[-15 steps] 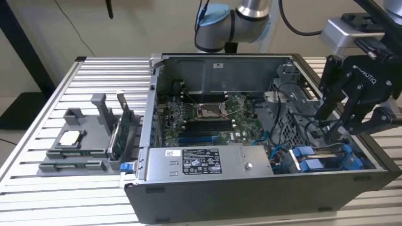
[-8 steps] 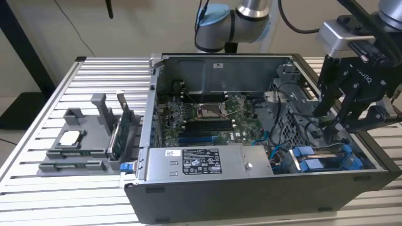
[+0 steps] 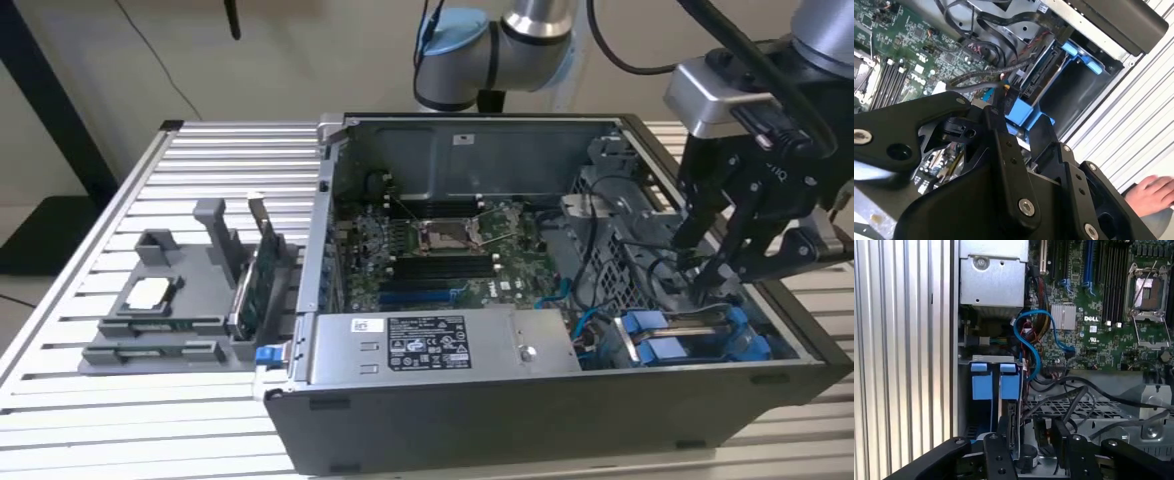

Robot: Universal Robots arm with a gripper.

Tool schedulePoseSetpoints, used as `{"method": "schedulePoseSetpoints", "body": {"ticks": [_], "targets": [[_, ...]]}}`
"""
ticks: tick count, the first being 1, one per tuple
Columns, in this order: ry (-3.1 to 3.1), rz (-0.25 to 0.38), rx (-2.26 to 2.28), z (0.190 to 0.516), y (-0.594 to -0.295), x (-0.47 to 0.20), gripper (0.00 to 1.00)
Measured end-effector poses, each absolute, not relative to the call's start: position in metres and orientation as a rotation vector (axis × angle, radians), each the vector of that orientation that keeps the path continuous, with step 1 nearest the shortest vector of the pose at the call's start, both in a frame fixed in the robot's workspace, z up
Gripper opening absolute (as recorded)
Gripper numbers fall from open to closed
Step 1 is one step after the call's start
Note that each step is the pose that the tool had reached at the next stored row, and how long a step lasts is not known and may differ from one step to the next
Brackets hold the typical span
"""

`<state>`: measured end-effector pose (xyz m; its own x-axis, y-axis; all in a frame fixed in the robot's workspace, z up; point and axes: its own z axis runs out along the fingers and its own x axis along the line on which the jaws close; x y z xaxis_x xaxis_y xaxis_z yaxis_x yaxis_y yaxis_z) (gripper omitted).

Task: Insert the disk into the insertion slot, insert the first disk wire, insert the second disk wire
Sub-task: 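Insert the first disk wire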

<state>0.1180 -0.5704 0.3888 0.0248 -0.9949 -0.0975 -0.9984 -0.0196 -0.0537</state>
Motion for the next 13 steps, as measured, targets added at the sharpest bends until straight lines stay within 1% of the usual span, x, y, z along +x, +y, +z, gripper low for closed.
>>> {"method": "schedulePoseSetpoints", "body": {"ticks": [6,12,13], "targets": [[2.099,0.029,-2.17,0.3854,-0.5696,0.1181,0.47],[2.092,0.031,-2.167,0.3848,-0.5695,0.1116,0.47],[2.091,0.032,-2.165,0.3848,-0.5695,0.111,0.45]]}}
